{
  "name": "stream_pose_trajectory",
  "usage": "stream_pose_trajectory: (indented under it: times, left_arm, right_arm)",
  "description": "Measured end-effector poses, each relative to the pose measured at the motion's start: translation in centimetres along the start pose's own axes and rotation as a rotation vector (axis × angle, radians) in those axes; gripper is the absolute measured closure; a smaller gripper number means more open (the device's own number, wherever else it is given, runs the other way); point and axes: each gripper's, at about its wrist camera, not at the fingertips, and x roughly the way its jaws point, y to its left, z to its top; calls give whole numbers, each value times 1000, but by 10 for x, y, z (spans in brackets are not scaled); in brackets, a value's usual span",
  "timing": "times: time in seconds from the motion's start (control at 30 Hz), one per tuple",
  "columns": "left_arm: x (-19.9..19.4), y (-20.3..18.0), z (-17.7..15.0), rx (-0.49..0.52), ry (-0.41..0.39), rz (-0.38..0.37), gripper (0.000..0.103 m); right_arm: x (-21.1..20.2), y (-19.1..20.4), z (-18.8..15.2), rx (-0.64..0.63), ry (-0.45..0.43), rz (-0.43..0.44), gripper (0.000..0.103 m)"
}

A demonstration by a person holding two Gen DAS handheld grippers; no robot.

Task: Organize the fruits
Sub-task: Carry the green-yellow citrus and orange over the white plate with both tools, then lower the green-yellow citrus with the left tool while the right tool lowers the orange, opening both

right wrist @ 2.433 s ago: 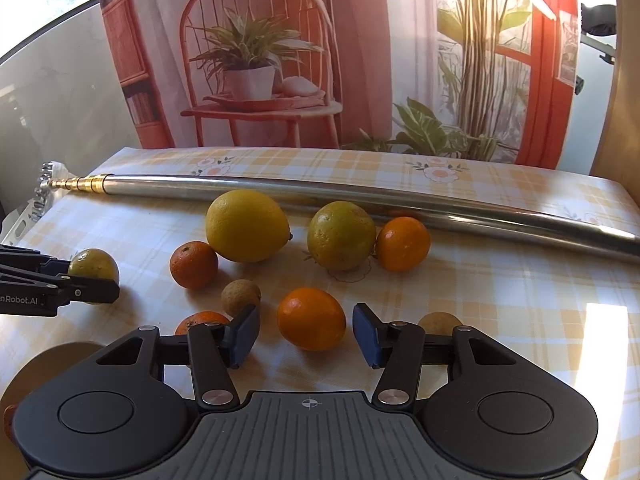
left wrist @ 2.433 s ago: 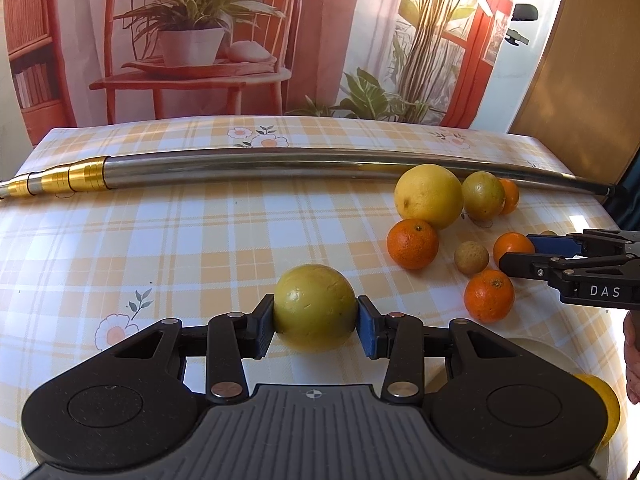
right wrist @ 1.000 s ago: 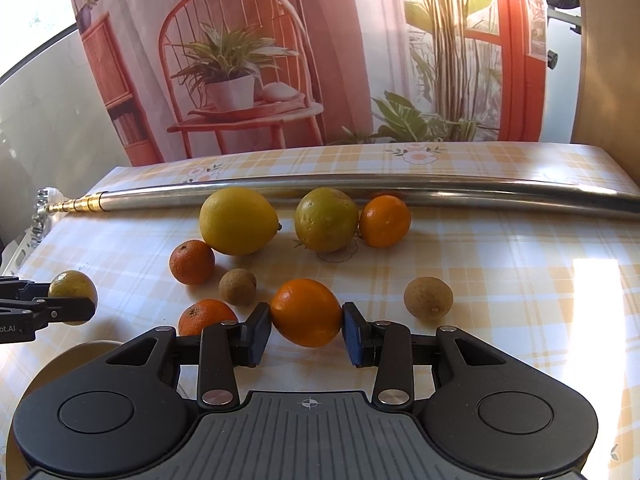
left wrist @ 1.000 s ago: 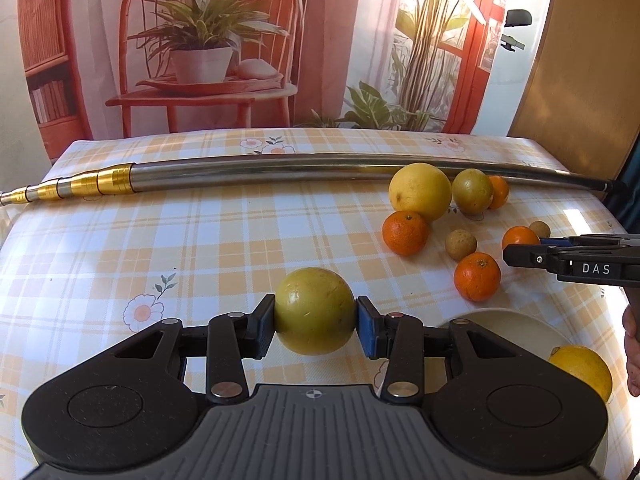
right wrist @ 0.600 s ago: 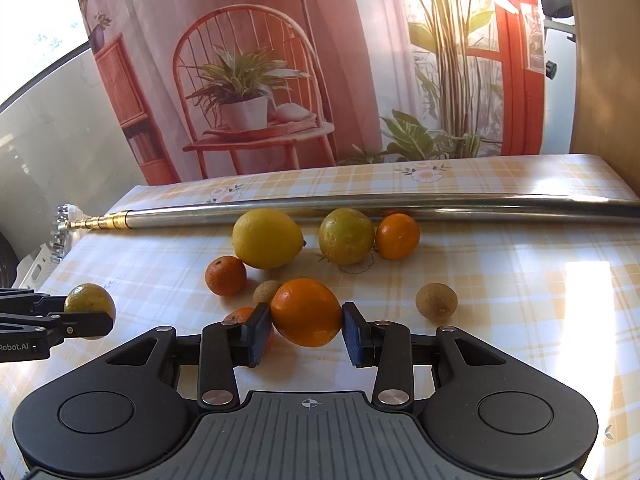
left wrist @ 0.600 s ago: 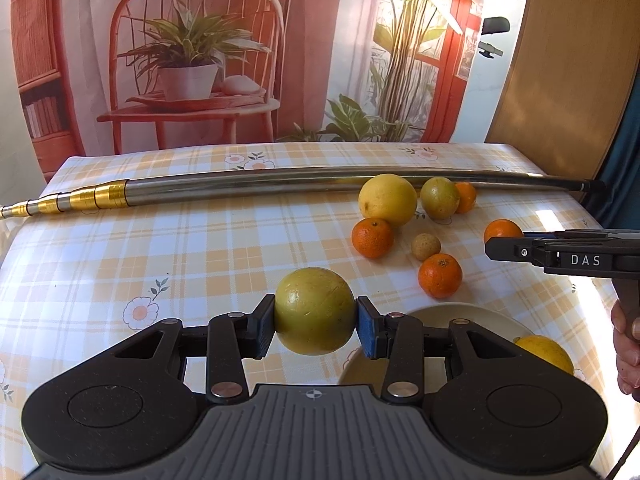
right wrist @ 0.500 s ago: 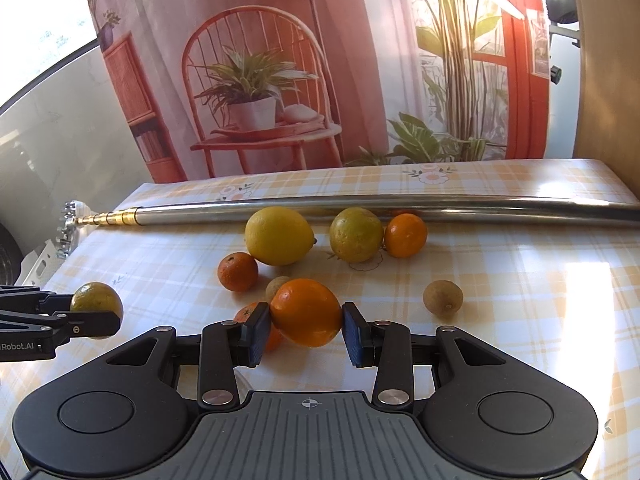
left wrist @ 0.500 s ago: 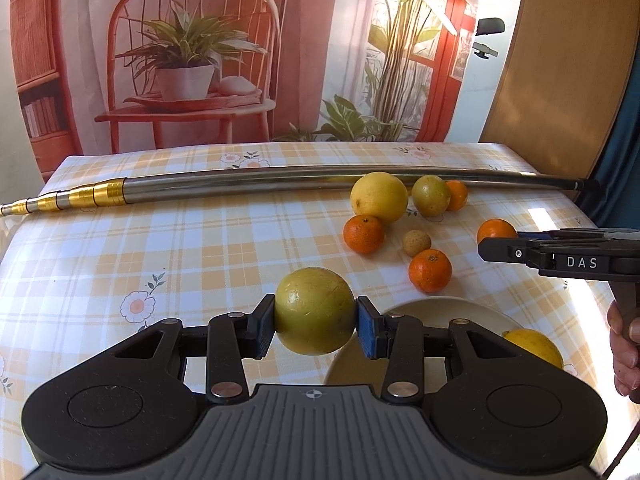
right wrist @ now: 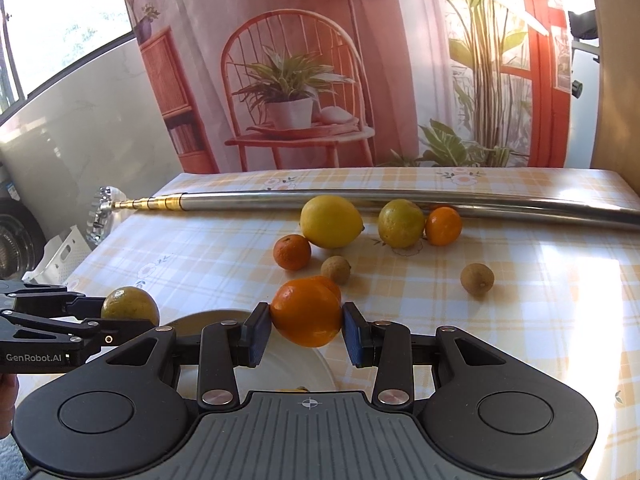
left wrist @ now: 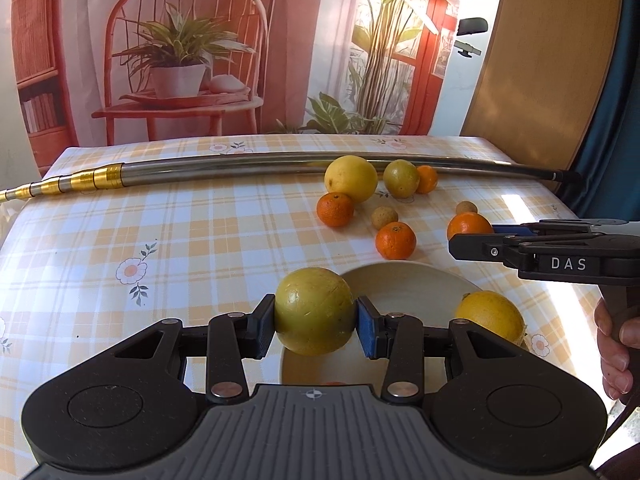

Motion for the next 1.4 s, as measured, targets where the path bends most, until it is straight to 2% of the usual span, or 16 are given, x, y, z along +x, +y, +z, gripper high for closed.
stream_pose_trajectory:
  times: [0.37,0.6,0.77,1.17,1.4]
  left_arm:
    - [-26,-15,-13,10,-9,-21,59]
    - [-35,-18,-24,-4,19,-47,59]
    - [-44,-24,-36,30,52,-70,59]
    - [-44,-23,-52,19,106,-127,59]
    - [-32,-23,-52,27,142,-106,59]
  right_arm:
    - [-27,10,-11,2,-9,29,68]
    - [-44,15,-20,-12,-12,27,68]
    - [-61,20,-28,-30,-10,19,68]
    - [-72,20,-55,-22,83,40,68]
    - [-60,17,-60,2,126,62,68]
